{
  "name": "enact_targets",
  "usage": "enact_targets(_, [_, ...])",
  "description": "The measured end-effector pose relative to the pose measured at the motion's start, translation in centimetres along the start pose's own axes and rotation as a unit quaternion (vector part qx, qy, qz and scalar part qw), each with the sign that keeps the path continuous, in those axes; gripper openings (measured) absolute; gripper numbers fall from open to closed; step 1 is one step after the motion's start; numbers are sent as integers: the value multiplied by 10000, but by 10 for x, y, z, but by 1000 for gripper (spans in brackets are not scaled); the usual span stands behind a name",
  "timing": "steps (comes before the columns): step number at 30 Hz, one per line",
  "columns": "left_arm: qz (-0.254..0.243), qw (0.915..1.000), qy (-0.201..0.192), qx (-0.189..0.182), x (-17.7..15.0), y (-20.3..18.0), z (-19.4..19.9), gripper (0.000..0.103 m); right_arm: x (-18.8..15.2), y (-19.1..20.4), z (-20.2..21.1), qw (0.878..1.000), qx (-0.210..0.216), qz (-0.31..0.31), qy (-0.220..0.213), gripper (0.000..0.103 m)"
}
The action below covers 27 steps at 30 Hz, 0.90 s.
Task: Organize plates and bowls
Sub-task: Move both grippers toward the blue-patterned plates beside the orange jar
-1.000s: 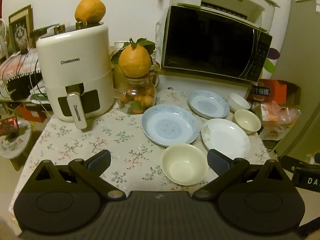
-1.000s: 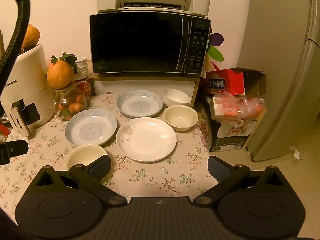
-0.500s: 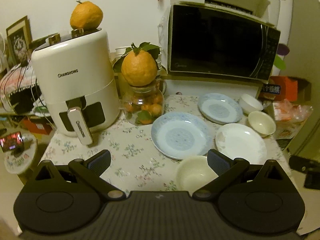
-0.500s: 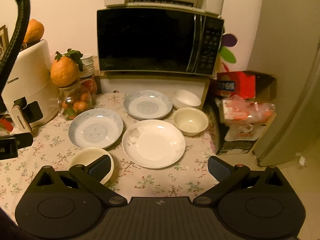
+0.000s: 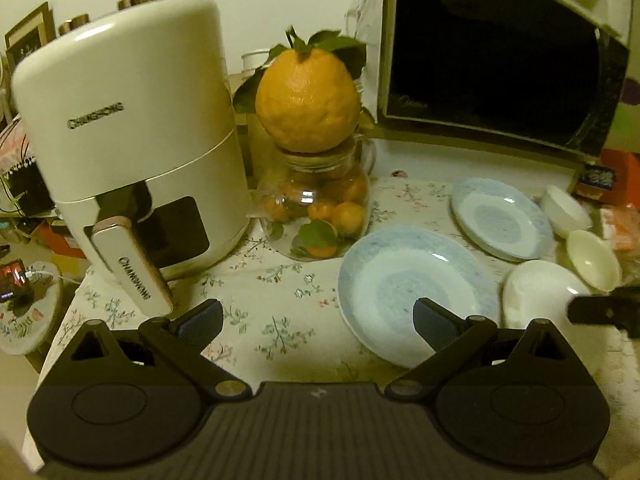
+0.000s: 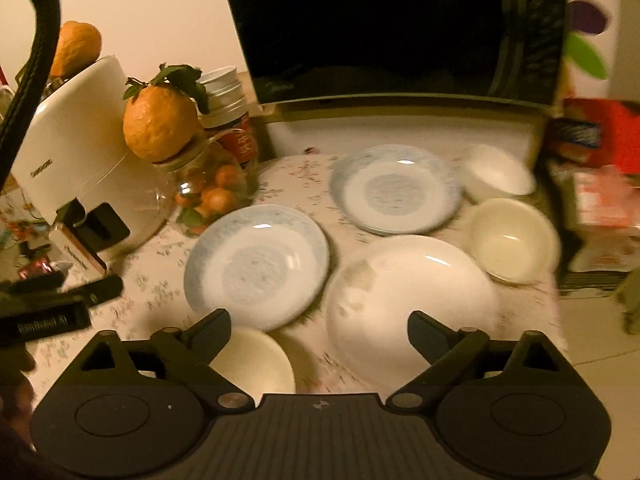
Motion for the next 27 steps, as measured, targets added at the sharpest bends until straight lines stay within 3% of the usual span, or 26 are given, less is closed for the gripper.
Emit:
enact_targets(4, [2, 10000, -90, 22, 13, 6, -24, 101, 11, 3, -44, 9998, 81, -21, 200, 82])
enact_targets(15, [421, 9959, 748, 274, -13, 27, -88, 93, 37, 11, -115, 9993, -54, 356, 81, 79])
enact_targets(27, [790, 9931, 838, 214, -14, 32, -124, 80, 49, 19, -156, 9977, -224, 613, 154, 64])
Point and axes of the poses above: each gripper's, at about its wrist camera, not at the fingertips, and z roughly against the way its jaws point, y to its left, x to its top, the point moved 5 cm from there along -z, roughly the way its jaws point, and after that the axes turned 11 degrees about -x, right-handed, at the moved point
